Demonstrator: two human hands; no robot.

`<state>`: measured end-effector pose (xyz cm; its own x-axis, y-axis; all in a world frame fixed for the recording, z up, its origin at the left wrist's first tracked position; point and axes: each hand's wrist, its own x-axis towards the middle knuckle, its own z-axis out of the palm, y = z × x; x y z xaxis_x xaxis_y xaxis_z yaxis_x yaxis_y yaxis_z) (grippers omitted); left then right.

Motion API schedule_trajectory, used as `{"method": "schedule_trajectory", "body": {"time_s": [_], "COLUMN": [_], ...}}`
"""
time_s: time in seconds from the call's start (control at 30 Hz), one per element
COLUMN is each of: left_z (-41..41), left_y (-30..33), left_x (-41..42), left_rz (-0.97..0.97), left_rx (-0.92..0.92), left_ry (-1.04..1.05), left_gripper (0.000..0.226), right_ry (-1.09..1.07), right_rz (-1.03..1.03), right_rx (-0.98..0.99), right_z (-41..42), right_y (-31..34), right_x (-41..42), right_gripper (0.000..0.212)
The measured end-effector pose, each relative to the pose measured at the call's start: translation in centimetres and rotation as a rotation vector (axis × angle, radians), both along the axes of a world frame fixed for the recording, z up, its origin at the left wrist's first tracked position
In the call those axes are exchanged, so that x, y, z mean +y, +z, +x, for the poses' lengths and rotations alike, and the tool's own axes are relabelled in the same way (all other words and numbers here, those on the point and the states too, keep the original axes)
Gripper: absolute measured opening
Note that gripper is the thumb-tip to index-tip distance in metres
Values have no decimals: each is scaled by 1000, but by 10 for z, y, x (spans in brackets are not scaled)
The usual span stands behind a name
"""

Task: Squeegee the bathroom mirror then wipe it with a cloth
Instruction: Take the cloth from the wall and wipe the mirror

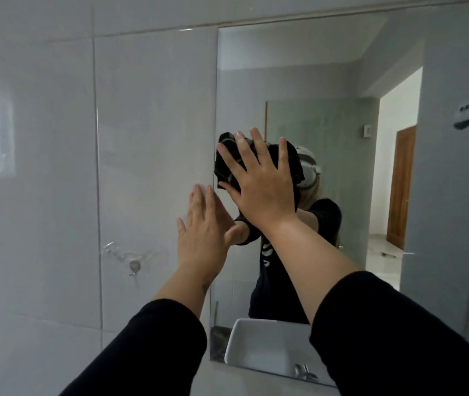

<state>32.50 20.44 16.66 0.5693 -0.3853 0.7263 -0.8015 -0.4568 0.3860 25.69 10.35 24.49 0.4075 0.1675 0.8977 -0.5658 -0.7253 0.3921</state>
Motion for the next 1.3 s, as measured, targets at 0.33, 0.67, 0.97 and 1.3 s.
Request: {"method": "schedule_trajectory", "body": {"time_s": [0.33, 0.67, 0.97, 1.3], "left_z": [5, -5, 0, 7], "left_y": [-1, 5, 1, 1], "left_x": [-10, -7, -9, 8], "left_rz": [39, 135, 97, 75], "left_rx": [12, 42, 11, -32], "left_ry": [66, 127, 118, -76], "left_gripper": [104, 101, 114, 85], "right_ry": [-82, -172, -178, -98], "right_rz": [129, 376, 495, 219], "right_rx": [-89, -336, -414, -61], "right_z": [-81, -181, -167, -51], "right_y": [-12, -47, -105, -99], "right_x": [-57, -128, -115, -26], "right_gripper": [62, 62, 61, 66]}}
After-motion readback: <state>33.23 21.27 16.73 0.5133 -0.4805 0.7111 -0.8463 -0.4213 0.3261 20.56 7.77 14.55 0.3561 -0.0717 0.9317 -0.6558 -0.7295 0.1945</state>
